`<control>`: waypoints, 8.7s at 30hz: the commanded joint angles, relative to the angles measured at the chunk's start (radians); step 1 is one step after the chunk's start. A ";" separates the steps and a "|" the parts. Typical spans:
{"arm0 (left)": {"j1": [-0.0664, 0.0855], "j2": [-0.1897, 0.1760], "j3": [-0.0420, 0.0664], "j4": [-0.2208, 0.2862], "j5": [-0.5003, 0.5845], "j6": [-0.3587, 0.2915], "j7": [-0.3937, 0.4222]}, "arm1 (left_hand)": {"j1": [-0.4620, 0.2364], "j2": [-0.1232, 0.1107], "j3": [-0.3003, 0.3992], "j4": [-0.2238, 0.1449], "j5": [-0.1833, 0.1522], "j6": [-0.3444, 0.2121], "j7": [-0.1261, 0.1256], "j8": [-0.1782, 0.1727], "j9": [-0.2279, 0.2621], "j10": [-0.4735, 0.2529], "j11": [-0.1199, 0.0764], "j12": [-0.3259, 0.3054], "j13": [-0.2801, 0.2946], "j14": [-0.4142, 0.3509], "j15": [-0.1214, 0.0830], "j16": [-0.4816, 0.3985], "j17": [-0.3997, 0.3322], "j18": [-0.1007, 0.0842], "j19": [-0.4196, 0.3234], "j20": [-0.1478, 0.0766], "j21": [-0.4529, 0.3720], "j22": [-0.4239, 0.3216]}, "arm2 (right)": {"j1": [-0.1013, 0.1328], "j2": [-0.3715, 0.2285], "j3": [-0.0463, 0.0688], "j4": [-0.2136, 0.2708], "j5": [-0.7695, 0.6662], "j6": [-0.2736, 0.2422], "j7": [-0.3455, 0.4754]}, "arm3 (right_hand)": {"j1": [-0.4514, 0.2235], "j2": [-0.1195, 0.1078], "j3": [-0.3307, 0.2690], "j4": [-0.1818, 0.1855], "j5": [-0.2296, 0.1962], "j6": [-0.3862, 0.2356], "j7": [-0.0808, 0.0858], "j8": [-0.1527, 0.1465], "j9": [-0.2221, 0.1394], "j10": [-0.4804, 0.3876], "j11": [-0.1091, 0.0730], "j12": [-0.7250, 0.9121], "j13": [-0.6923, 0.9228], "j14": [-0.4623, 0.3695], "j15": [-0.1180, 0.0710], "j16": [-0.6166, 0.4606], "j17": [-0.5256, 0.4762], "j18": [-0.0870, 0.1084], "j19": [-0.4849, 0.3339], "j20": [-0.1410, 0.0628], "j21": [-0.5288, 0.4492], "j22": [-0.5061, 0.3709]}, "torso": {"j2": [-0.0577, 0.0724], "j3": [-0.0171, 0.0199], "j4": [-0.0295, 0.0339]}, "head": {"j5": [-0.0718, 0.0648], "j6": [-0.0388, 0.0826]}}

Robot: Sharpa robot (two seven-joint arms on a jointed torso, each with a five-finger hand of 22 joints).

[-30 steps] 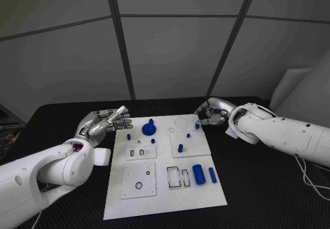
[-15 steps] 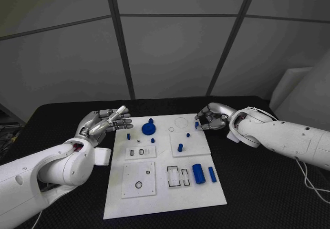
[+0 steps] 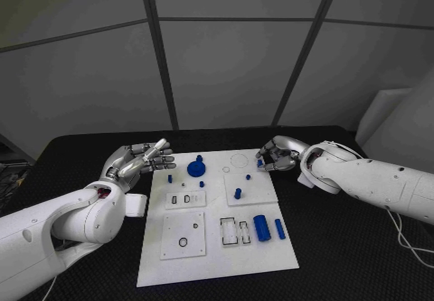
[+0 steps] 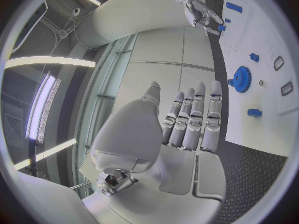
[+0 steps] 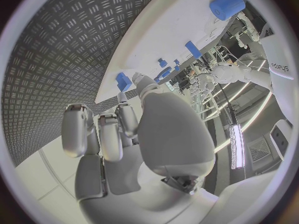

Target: Assemble the parts on the task board

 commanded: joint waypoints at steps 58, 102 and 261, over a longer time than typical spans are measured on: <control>-0.002 -0.002 0.001 -0.002 -0.003 0.010 -0.005 | 0.002 0.010 -0.005 -0.001 -0.005 0.002 -0.001 -0.006 -0.002 -0.008 -0.002 -0.006 -0.001 -0.002 0.001 -0.006 0.002 0.051 0.004 0.004 -0.005 -0.002 | -0.003 -0.006 0.003 0.052 0.039 -0.087 -0.003 | 0.043 0.095 0.024 -0.035 -0.021 0.166 -0.053 0.095 0.041 0.031 -0.046 0.035 0.036 0.098 -0.040 0.006 0.231 -0.012 0.022 -0.033 0.013 0.042 | -0.003 -0.0001 -0.0038 | 0.008 -0.010; -0.002 0.009 0.001 -0.048 -0.003 0.014 -0.010 | 0.004 0.011 -0.006 -0.003 -0.005 0.002 -0.001 -0.006 -0.001 -0.008 -0.002 -0.006 -0.001 -0.002 0.001 -0.008 0.003 0.051 0.004 0.004 -0.005 -0.002 | -0.026 0.299 -0.036 0.227 -0.286 -0.037 -0.297 | 0.032 0.089 0.027 -0.037 -0.012 0.154 -0.046 0.082 0.045 0.012 -0.041 0.008 0.014 0.097 -0.036 0.003 0.226 -0.011 0.017 -0.031 0.008 0.036 | -0.017 -0.0017 0.0003 | 0.083 -0.056; 0.183 0.221 -0.058 -0.203 -1.022 0.580 -0.933 | -0.180 0.076 -0.212 0.107 -0.009 0.013 -0.168 0.494 0.398 0.213 -0.191 1.034 0.883 0.467 -0.204 1.421 1.364 -0.060 0.535 -0.201 1.033 1.074 | 0.067 0.032 0.060 0.176 0.503 -0.144 0.082 | 0.015 0.002 0.130 -0.031 -0.017 0.118 0.006 -0.016 0.062 -0.093 0.015 -1.226 -1.160 -0.127 0.029 -1.370 -0.929 0.118 -0.469 0.036 -0.889 -0.898 | -0.070 0.0076 -0.0111 | 0.135 -0.077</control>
